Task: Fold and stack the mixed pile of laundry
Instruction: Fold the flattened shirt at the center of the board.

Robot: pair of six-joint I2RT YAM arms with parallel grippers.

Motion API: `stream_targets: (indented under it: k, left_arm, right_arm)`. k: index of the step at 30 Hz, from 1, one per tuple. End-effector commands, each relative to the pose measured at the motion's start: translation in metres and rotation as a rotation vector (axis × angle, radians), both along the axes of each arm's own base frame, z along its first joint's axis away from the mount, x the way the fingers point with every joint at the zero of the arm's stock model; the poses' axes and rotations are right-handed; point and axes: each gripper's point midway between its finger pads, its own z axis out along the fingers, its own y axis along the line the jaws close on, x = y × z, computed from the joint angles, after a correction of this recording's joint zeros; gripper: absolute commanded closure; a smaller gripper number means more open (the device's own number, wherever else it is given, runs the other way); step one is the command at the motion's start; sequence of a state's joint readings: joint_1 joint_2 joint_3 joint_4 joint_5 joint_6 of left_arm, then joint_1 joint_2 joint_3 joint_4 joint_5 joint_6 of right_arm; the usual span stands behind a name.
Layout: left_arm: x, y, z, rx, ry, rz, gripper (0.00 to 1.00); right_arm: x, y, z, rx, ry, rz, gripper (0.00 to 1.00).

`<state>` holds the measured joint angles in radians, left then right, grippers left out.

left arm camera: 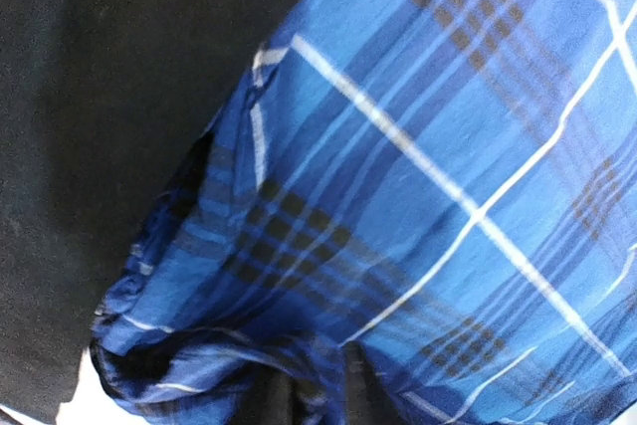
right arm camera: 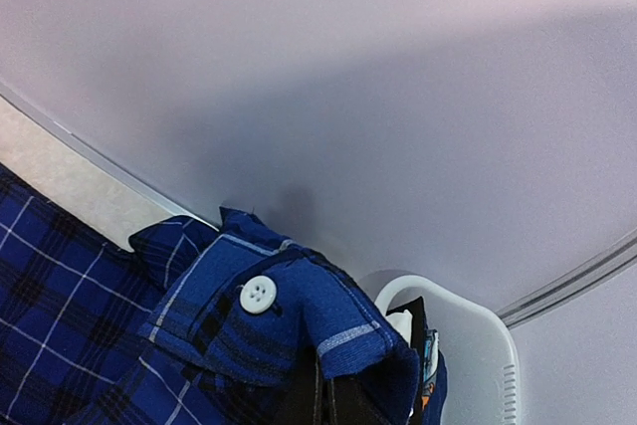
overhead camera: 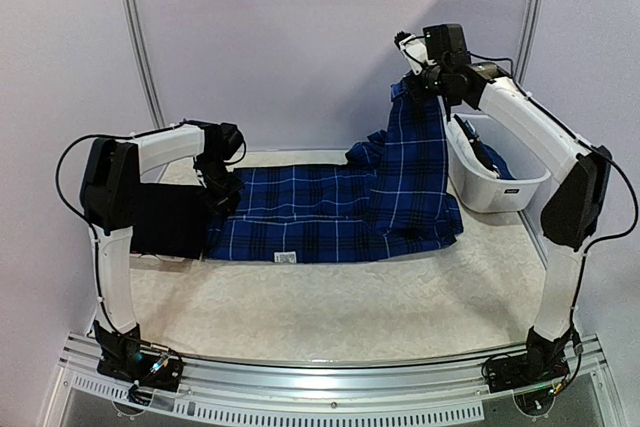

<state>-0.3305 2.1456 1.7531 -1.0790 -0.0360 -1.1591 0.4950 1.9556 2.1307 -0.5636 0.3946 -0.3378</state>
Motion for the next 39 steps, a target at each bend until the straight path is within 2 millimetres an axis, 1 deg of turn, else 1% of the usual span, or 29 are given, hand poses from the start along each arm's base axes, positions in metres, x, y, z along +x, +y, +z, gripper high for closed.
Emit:
stream_targets:
  k: [1, 2, 3, 4, 6, 7, 9, 10, 11, 13, 14, 17, 18, 19, 22, 23, 26, 29, 30, 33, 34, 36, 39]
  left_arm:
    - [0.028, -0.002, 0.028, -0.042, -0.141, 0.043, 0.72]
    - [0.028, -0.002, 0.033, -0.043, -0.153, 0.048, 0.61]
    - [0.028, -0.003, 0.037, -0.05, -0.162, 0.048, 0.54]
    - [0.029, -0.003, 0.042, -0.056, -0.175, 0.043, 0.5]
    - [0.029, -0.003, 0.05, -0.049, -0.194, 0.026, 0.38]
    - [0.029, -0.004, 0.055, -0.047, -0.211, 0.012, 0.34]
    - [0.03, -0.006, 0.068, -0.037, -0.248, -0.029, 0.31]
    - [0.032, -0.008, 0.079, -0.034, -0.279, -0.063, 0.28]
    - [0.034, -0.012, 0.086, -0.029, -0.303, -0.107, 0.25]
    - [0.037, -0.026, 0.095, -0.039, -0.34, -0.213, 0.23]
    - [0.034, -0.032, 0.098, -0.023, -0.339, -0.279, 0.24]
    - [0.024, -0.054, 0.096, 0.0, -0.338, -0.453, 0.35]
    - [0.019, -0.068, 0.094, -0.021, -0.347, -0.52, 0.4]
    - [0.016, -0.084, 0.094, -0.062, -0.371, -0.587, 0.44]
    - [0.002, -0.14, 0.094, -0.224, -0.441, -0.772, 0.5]
    - [-0.003, -0.155, 0.092, -0.262, -0.447, -0.821, 0.51]
    - [-0.014, -0.195, 0.08, -0.351, -0.451, -0.932, 0.54]
    - [-0.021, -0.228, 0.065, -0.415, -0.424, -1.011, 0.57]
    - [-0.021, -0.238, 0.059, -0.429, -0.418, -1.025, 0.57]
    - [-0.02, -0.264, 0.051, -0.475, -0.42, -1.056, 0.59]
    - [-0.02, -0.27, 0.042, -0.482, -0.404, -1.061, 0.6]
    - [-0.019, -0.279, 0.033, -0.505, -0.393, -1.067, 0.61]
    - [-0.018, -0.286, 0.02, -0.519, -0.379, -1.073, 0.63]
  right_arm:
    - [0.029, -0.025, 0.002, -0.023, -0.064, -0.109, 1.0]
    - [0.032, -0.024, -0.001, -0.013, -0.059, -0.102, 1.0]
    - [0.033, -0.023, -0.001, -0.005, -0.059, -0.092, 1.0]
    - [0.033, -0.02, -0.002, 0.004, -0.058, -0.079, 1.0]
    - [0.032, -0.012, -0.001, 0.036, -0.046, -0.039, 1.0]
    - [0.031, -0.009, 0.0, 0.062, -0.042, -0.029, 1.0]
    - [0.026, -0.003, 0.003, 0.131, -0.029, -0.011, 1.0]
    - [0.024, 0.0, 0.003, 0.165, -0.023, -0.005, 1.0]
    - [0.021, 0.003, 0.006, 0.19, -0.021, 0.004, 1.0]
    - [0.018, 0.007, 0.011, 0.237, -0.02, 0.008, 1.0]
    - [0.017, 0.009, 0.012, 0.262, -0.019, 0.012, 1.0]
    - [0.018, 0.012, 0.014, 0.298, -0.021, 0.013, 1.0]
    - [0.02, 0.008, 0.012, 0.29, -0.02, -0.011, 1.0]
    - [0.022, 0.005, 0.011, 0.286, -0.02, -0.032, 1.0]
    - [0.026, 0.0, -0.001, 0.269, -0.003, -0.072, 1.0]
    - [0.027, 0.0, -0.006, 0.266, 0.007, -0.073, 1.0]
    - [0.027, 0.0, -0.013, 0.269, 0.028, -0.083, 1.0]
    - [0.025, -0.003, -0.016, 0.297, 0.044, -0.113, 1.0]
    - [0.024, -0.003, -0.016, 0.308, 0.049, -0.113, 1.0]
    - [0.017, 0.0, -0.017, 0.383, 0.088, -0.118, 1.0]
    - [0.014, 0.001, -0.019, 0.406, 0.108, -0.116, 1.0]
    - [0.007, 0.007, -0.018, 0.463, 0.139, -0.103, 1.0]
    - [-0.004, 0.021, -0.015, 0.566, 0.189, -0.069, 1.0]
